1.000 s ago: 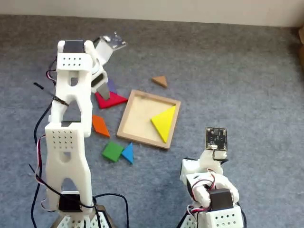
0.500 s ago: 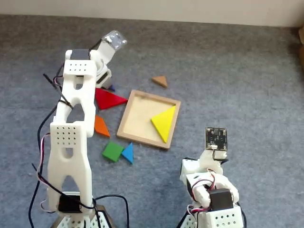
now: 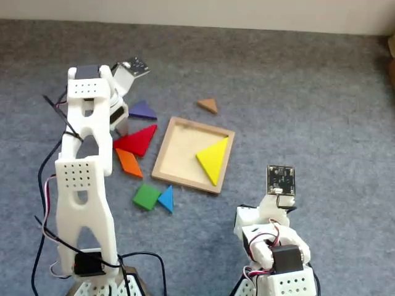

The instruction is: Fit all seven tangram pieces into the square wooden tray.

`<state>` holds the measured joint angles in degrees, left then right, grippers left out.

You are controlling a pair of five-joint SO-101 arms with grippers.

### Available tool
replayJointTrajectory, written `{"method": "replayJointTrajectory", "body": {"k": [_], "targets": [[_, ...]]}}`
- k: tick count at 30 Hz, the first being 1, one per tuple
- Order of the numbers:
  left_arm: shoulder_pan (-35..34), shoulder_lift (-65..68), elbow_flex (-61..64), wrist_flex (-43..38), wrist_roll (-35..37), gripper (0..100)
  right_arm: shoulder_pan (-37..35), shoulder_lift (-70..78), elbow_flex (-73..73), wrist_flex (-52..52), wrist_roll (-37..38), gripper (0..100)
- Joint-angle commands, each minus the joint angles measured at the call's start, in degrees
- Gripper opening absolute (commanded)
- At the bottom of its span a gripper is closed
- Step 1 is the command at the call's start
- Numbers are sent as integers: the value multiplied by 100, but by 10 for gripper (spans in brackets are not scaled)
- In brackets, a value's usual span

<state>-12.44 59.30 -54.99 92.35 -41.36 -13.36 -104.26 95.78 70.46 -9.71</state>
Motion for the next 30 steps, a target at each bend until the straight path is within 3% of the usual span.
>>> {"method": "replayJointTrajectory", "body": {"k": [1, 8, 14, 21, 30], "targets": [[-48, -488, -13, 527, -44, 204, 101, -101, 673, -145, 44, 5], [233, -1244, 13, 615, 501, 210, 101, -101, 673, -145, 44, 5], [699, -1534, 31, 862, 818, 275, 101, -101, 673, -145, 44, 5], [1182, -1569, 927, 853, 519, 278, 101, -101, 673, -145, 44, 5], [1077, -1288, 1077, 677, 440, 280, 101, -101, 673, -145, 44, 5]]}}
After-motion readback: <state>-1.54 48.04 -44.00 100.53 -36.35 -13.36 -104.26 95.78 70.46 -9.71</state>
